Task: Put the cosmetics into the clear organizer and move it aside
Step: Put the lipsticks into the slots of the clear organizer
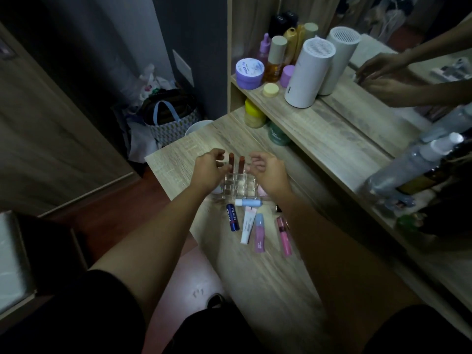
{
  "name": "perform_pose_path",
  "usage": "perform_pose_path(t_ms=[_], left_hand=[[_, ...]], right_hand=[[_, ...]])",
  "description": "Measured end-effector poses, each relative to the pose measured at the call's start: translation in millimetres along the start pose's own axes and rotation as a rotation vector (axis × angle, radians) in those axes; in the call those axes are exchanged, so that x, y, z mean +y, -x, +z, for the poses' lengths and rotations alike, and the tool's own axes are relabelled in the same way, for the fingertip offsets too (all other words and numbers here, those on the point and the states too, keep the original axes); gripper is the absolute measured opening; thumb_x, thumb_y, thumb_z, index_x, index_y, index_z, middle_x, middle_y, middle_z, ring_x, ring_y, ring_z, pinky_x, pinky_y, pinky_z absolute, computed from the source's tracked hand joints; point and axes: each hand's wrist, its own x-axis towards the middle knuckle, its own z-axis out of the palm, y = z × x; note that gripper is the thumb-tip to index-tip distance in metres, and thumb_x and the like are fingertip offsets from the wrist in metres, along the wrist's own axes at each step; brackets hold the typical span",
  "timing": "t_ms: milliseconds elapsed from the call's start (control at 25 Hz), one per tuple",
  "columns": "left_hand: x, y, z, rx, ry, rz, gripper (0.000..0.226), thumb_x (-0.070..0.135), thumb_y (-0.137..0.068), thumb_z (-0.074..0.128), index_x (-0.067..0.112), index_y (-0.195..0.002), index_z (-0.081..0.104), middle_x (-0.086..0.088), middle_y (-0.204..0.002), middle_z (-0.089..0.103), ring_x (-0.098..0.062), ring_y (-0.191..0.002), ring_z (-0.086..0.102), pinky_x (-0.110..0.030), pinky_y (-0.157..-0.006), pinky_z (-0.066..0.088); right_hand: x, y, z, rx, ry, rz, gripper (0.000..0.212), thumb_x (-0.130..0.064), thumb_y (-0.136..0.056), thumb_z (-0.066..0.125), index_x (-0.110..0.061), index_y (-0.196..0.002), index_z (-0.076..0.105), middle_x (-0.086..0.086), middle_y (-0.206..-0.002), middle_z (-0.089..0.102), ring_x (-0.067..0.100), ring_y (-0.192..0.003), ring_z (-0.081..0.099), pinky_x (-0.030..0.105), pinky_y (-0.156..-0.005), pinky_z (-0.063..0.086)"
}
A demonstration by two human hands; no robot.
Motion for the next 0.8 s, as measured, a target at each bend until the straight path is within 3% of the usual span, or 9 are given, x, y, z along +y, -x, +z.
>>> perform_pose_path(t_ms=[200,280,400,480,640,800], left_hand=[[12.6,32.7,-4.5,0.106,0.165,-0.045,0.028,0.008,-0.081,0.07,0.001,-0.107,0.062,-0.005,-0.083,0.065,-0.012,-0.074,0.06,-0.027,-0.08,0.054],[11.8,51.3,3.1,0.104,0.131,-0.023,0.021,0.01,-0.083,0.067,0.002,-0.102,0.064,-0.012,-0.087,0.069,-0.018,-0.08,0.062,-0.029,-0.08,0.054],[8.6,90.3,25.3,0.006,0.035,0.015,0.023,0.014,-0.088,0.061,0.002,-0.107,0.065,-0.018,-0.098,0.071,-0.021,-0.084,0.062,-0.02,-0.07,0.042],[5.8,111.6,45.4,-0.088,-0.121,0.103,0.026,0.012,-0.088,0.058,0.004,-0.112,0.065,-0.02,-0.103,0.07,-0.03,-0.091,0.064,-0.027,-0.076,0.044],[-3.6,146.0,84.2,-0.329,-0.573,0.291,0.03,0.006,-0.088,0.051,0.003,-0.116,0.059,-0.019,-0.117,0.058,-0.032,-0.1,0.06,-0.037,-0.091,0.048],[-8.7,169.7,107.1,-0.303,-0.581,0.323,0.031,0.007,-0.097,0.034,-0.001,-0.122,0.053,-0.018,-0.122,0.055,-0.029,-0.106,0.055,-0.032,-0.093,0.043]], right_hand=[[4.9,27.7,-26.6,0.033,0.025,-0.043,0.032,-0.011,-0.083,0.065,-0.009,-0.114,0.059,0.008,-0.11,0.064,0.009,-0.091,0.058,0.011,-0.076,0.045],[14.4,41.8,-32.1,0.074,0.03,-0.009,0.026,-0.011,-0.084,0.064,-0.009,-0.11,0.062,0.01,-0.106,0.067,0.013,-0.089,0.061,0.018,-0.075,0.048],[35.2,74.7,-40.1,0.235,0.089,0.08,0.018,-0.013,-0.086,0.06,-0.009,-0.104,0.065,0.012,-0.099,0.07,0.017,-0.083,0.062,0.023,-0.07,0.044],[51.7,94.0,-44.1,0.277,0.167,0.165,0.018,-0.013,-0.088,0.058,-0.007,-0.102,0.065,0.015,-0.096,0.071,0.02,-0.081,0.063,0.023,-0.07,0.042],[74.1,124.7,-39.6,0.096,0.31,0.261,0.019,-0.012,-0.087,0.058,-0.003,-0.103,0.064,0.019,-0.098,0.07,0.03,-0.089,0.065,0.033,-0.078,0.051],[80.6,135.5,-39.9,-0.013,0.406,0.33,0.019,-0.012,-0.089,0.057,-0.003,-0.104,0.062,0.016,-0.105,0.068,0.028,-0.096,0.063,0.034,-0.086,0.051]])
